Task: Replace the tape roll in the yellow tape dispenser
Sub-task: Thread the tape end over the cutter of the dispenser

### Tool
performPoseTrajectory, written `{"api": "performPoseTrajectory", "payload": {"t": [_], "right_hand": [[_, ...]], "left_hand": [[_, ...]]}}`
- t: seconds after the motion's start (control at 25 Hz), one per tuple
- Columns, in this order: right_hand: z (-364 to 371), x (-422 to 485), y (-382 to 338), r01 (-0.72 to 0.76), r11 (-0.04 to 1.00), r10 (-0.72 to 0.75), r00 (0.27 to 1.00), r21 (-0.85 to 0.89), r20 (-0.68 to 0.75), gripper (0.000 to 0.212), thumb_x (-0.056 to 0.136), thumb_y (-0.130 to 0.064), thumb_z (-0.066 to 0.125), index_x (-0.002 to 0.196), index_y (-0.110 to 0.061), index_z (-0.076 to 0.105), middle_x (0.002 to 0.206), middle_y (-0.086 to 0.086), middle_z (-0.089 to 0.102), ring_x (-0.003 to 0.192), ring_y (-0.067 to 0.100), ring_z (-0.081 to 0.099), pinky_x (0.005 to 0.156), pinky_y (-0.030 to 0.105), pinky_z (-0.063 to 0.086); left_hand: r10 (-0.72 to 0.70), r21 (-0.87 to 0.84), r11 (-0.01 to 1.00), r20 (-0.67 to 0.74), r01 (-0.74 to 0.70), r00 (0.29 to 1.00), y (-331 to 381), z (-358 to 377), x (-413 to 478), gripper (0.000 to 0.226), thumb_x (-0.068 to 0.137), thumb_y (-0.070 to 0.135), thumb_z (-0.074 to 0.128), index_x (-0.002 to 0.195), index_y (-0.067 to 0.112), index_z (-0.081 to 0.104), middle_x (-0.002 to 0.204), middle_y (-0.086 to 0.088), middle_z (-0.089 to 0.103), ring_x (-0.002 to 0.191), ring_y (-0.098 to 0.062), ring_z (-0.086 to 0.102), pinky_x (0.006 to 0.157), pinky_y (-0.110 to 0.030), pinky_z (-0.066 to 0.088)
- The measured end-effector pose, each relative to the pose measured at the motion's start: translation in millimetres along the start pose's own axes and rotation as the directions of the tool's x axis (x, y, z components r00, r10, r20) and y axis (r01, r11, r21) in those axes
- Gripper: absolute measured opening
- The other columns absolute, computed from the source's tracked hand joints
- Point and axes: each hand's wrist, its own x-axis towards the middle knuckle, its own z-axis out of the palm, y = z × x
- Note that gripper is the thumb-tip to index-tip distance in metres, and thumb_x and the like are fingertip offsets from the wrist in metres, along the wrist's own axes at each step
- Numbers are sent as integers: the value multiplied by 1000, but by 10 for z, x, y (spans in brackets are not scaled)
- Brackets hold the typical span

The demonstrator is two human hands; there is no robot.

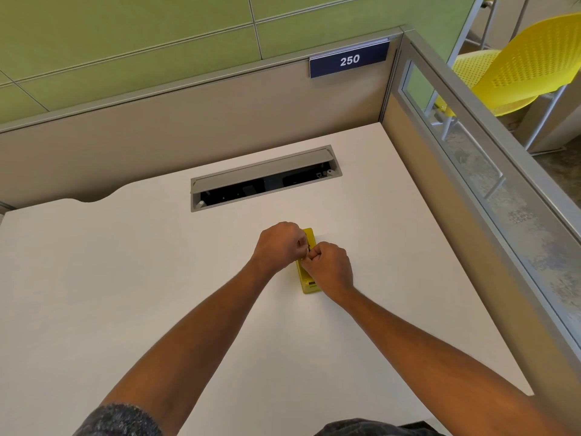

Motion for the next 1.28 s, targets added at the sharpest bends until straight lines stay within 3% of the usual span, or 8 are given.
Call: {"api": "performPoseTrajectory", "payload": {"t": [0.2, 0.4, 0.56, 0.92, 1.08, 1.28], "right_hand": [[9, 6, 2, -1, 1000, 1, 1000, -8, -6, 28, 93, -44, 76, 84, -17, 75, 82, -3, 76, 73, 16, 70, 66, 29, 56], [7, 15, 11, -1, 1000, 1, 1000, -6, -12, 25, 93, -42, 76, 86, -19, 76, 83, -5, 77, 73, 16, 70, 64, 28, 52], [11, 19, 15, 7, 1000, -8, 1000, -19, -6, 29, 93, -46, 77, 85, -18, 75, 83, -3, 76, 74, 17, 71, 67, 30, 57], [32, 17, 13, 10, 1000, -11, 1000, -8, -27, 28, 95, -47, 74, 83, -22, 73, 79, -7, 73, 70, 13, 67, 61, 24, 47], [39, 21, 17, 6, 1000, -5, 1000, 8, -24, 27, 94, -45, 75, 78, -23, 71, 76, -8, 72, 68, 13, 66, 59, 25, 47], [25, 19, 4, 5, 1000, -5, 1000, 1, -25, 26, 93, -44, 75, 79, -22, 72, 73, -11, 69, 67, 11, 65, 57, 25, 48]], "left_hand": [[-2, -61, 998, -35, 0, 999, -56, 79, -7, 22, 104, 32, 61, 106, 22, 80, 106, 3, 76, 101, -20, 69, 76, -36, 54], [-47, -237, 971, -41, 36, 998, -169, 179, 11, 24, 108, 31, 61, 111, 23, 84, 110, 3, 80, 102, -21, 72, 80, -39, 58], [-45, -258, 966, -40, 33, 998, -207, 211, 42, 19, 99, 40, 75, 108, 27, 87, 109, 7, 81, 94, -13, 69, 67, -26, 45], [-127, -382, 920, -76, 89, 989, -190, 261, 15, 16, 96, 36, 82, 104, 26, 91, 102, 4, 83, 95, -17, 72, 73, -33, 52], [-98, -362, 931, -108, 53, 989, -185, 270, -37, 15, 100, 33, 78, 103, 25, 90, 99, 3, 82, 93, -18, 72, 77, -39, 58], [-9, -252, 967, -145, -28, 989, -176, 301, -83, 21, 107, 33, 67, 107, 22, 84, 102, 2, 77, 98, -19, 68, 75, -33, 49]]}}
